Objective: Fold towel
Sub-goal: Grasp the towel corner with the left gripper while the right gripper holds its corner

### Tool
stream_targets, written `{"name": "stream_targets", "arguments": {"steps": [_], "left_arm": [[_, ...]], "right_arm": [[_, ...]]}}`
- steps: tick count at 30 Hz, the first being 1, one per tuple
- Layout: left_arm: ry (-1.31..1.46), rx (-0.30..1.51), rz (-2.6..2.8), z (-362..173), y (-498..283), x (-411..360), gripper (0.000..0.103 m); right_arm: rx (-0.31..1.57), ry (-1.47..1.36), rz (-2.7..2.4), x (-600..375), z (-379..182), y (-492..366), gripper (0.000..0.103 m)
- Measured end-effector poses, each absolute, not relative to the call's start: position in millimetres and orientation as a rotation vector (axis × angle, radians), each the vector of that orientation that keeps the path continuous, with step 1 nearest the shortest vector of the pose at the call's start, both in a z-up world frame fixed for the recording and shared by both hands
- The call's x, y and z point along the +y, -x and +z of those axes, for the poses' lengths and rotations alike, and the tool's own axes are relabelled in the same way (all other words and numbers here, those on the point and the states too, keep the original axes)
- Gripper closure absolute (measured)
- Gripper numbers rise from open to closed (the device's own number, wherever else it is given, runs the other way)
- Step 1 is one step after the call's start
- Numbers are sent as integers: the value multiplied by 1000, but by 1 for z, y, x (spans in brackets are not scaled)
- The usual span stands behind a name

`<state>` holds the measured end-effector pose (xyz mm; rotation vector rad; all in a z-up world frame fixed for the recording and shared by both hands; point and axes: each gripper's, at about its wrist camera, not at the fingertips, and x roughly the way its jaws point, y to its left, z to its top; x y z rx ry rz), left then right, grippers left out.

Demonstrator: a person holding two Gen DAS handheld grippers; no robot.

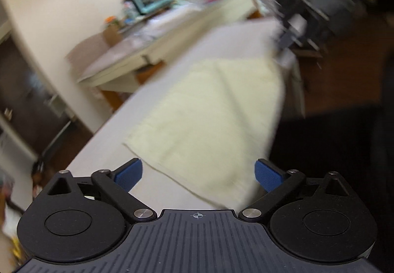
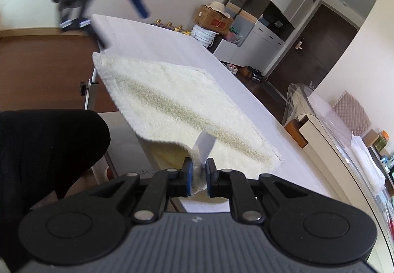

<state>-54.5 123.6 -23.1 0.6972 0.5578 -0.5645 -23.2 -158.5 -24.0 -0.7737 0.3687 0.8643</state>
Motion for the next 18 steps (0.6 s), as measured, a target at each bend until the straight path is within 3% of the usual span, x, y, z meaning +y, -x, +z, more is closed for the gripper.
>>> {"name": "stream_targets", "arguments": {"steps": [1, 2, 6, 15, 18], "left_arm": [[-713, 572, -573, -27, 55, 123, 28], [-734, 589, -584, -32, 57, 121, 31], [-814, 602, -616, -44, 62, 117, 34], [-991, 560, -648, -59, 68, 107, 61], [-1018, 552, -645, -60, 68, 106, 84]], "right_arm": [[372, 775, 863, -159, -24, 24, 90], [375, 776, 863, -159, -24, 24, 90], [389, 773, 858, -159, -24, 25, 90], [406, 762, 849, -160, -24, 25, 90], [409, 762, 852, -161, -24, 25, 90]]}}
